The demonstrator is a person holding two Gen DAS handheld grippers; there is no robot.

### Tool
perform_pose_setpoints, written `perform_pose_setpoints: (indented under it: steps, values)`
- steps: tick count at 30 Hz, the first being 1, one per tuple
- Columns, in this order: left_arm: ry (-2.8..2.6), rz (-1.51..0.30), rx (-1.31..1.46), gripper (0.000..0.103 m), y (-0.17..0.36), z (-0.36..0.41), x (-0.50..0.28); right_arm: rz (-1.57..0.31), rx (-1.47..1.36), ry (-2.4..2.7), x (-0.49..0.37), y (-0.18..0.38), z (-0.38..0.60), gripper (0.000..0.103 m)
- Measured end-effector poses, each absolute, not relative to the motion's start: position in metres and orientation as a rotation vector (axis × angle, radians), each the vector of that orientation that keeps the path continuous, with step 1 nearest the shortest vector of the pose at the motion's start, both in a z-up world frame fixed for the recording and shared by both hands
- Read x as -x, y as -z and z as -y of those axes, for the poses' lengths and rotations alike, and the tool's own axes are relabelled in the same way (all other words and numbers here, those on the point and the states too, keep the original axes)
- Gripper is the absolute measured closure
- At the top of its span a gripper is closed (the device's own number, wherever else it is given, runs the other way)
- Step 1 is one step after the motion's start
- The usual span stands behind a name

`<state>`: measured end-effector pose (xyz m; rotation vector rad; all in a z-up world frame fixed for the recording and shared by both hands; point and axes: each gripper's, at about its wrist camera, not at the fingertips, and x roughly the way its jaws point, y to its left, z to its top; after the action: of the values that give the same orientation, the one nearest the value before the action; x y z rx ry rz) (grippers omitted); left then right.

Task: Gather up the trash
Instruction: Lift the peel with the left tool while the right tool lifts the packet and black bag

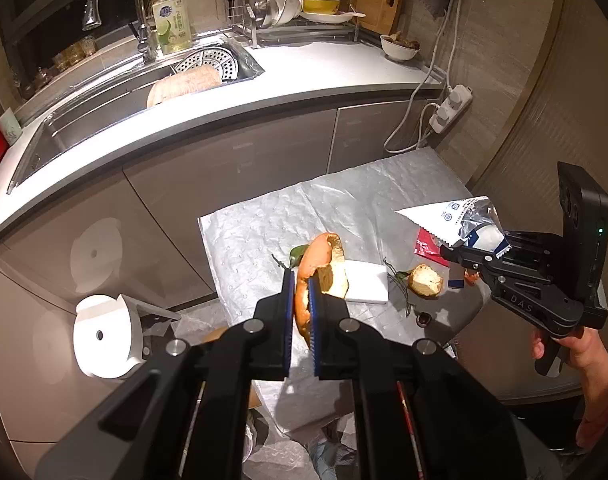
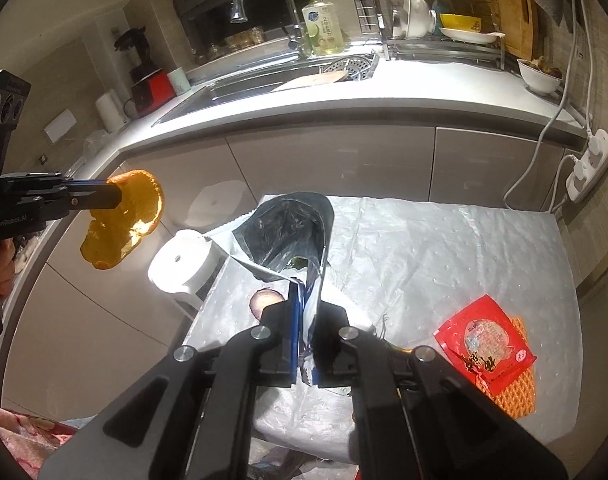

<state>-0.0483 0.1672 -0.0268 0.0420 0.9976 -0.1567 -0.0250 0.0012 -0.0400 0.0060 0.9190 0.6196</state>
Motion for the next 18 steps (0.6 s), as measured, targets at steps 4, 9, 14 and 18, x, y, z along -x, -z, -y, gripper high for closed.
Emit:
perform_pose_setpoints:
  steps: [4,9,14,18]
  values:
    - [0.154,-0.993,-0.050,0.096,0.024,-0.166,0.054,-0.914,-0.002,-0.633,0.028,0.035,-0.004,0.098]
    - [0.154,-0.993,-0.034,0.096,0.021,-0.166,0.061,-0.917,0.006,-0.648,0.037,0.031,-0.005,0.098]
    - [0.168,-0.986,-0.047,0.096,0.018,-0.161,0.073,-0.926,0.007,-0.645,0.049,0.032,-0.003,0.098]
    - [0.181,-0.988,-0.063,0.096,0.017,-0.156,0.084,-0.920,-0.001,-0.627,0.058,0.030,0.000,0.098]
